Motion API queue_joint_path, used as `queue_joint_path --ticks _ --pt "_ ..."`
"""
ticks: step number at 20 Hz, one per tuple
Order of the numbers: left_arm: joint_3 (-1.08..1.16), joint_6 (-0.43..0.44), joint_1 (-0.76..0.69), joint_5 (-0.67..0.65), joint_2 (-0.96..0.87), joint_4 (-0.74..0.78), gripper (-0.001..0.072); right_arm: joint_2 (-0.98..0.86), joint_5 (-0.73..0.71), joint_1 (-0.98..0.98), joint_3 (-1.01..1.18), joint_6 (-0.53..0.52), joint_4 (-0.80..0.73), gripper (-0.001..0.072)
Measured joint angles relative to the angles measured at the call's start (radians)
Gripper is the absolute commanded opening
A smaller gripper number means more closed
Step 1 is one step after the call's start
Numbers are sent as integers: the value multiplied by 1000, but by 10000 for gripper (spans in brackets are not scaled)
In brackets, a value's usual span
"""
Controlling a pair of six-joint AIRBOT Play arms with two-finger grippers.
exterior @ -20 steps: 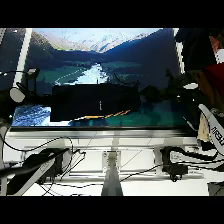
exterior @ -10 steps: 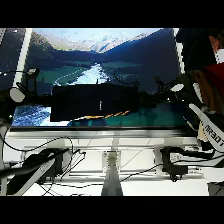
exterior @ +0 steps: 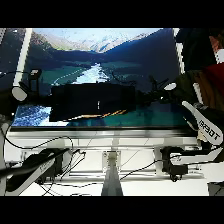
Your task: Fold the clothes and pants, and hang the long-sleeved shirts on hangers.
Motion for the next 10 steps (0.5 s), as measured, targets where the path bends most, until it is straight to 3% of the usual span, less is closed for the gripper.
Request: queue_joint_path --ticks 1,2,3,4,5,6,10 --pt "0 0 0 3 -4 -6 12 0 -8 13 2 -2 15 41" --pt "0 0 0 4 -7 -9 12 0 -15 27 3 -3 31 31" --pt "0 0 0 5 -10 -13 73 0 -20 42 8 -6 39 31" --pt "0 0 0 7 -11 -14 289 0 -23 53 17 -13 44 31" --pt "0 0 0 8 -12 -15 586 0 -24 60 30 -23 45 31" --pt "3 0 1 9 -13 -14 702 5 -21 63 50 -31 36 30" --pt "32 0 1 5 -14 26 694 65 13 48 173 -13 -105 30"
